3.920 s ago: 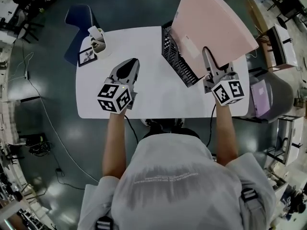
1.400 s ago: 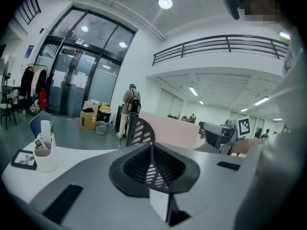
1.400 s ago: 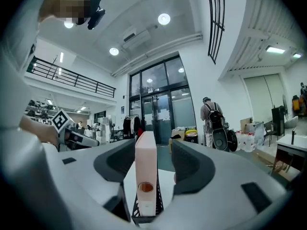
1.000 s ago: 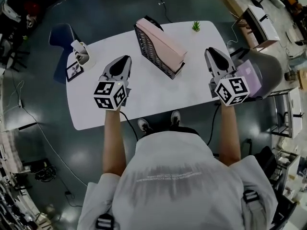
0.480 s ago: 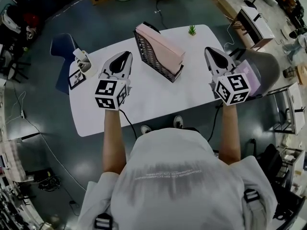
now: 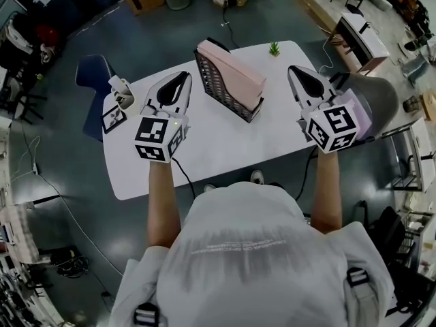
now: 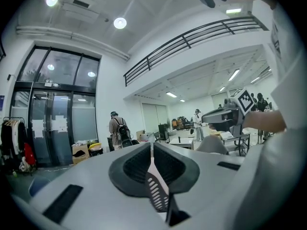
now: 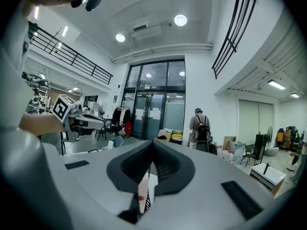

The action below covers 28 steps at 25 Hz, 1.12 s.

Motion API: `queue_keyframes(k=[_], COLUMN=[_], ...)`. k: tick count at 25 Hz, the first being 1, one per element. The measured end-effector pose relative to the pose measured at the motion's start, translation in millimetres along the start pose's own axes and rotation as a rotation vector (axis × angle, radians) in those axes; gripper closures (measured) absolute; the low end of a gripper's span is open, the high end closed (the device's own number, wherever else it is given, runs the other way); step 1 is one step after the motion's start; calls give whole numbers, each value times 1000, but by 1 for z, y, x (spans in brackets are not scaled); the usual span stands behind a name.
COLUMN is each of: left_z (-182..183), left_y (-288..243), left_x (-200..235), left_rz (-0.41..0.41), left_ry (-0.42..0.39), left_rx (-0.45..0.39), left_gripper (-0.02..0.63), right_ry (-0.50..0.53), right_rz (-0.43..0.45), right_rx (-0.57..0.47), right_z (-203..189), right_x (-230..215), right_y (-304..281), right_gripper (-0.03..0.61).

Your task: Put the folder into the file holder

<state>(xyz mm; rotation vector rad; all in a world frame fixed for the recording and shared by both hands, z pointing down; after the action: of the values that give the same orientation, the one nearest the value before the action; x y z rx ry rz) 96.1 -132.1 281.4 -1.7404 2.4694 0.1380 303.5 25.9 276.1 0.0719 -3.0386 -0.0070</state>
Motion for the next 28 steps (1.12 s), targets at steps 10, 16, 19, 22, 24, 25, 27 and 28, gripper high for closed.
queue_keyframes(k=[10,16,19,22,24,25,27,28], left_z=[10,6,3,0,-2,-3,-5,-5], left_y=[1,2,3,3,4,4,4,4], left_x=[2,0,1,0,0,-1,-1,-2], left_rz=[-8,-18,-21,-25,-25,-26,-28,-28], left_ry=[-9,1,11,21,28,31,36,38], left_rx=[-20,-10,-7,-3,0,1,3,4], left_gripper=[583,584,583,583,583,583,583,583], right_ry=[41,34,24,23,23,23,19,16], right_rz=[21,14,13,14,17,18,18,18], right_rx=[20,31,33,38,43,46,49,50], right_z=[0,-5,-6,-9,-11,-12,-13,-14], right_x=[10,10,11,13,14,15,15,15], right_y=[-6,-6,-7,-8,-9,-9,-9,-10], right_gripper=[554,554,554,554,554,554,554,554])
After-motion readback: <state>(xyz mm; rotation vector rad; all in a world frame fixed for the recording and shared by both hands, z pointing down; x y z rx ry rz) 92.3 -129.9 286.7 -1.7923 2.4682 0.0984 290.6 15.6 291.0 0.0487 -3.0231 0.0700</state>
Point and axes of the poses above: the fingertips, and each gripper's own axes: y backward along the fingers, x to its left, z out of its top, the point moved 3 cm from there along y, backward along the fingers, and after that the axes turned 7 degrees about -x, right-handed, at the moved point
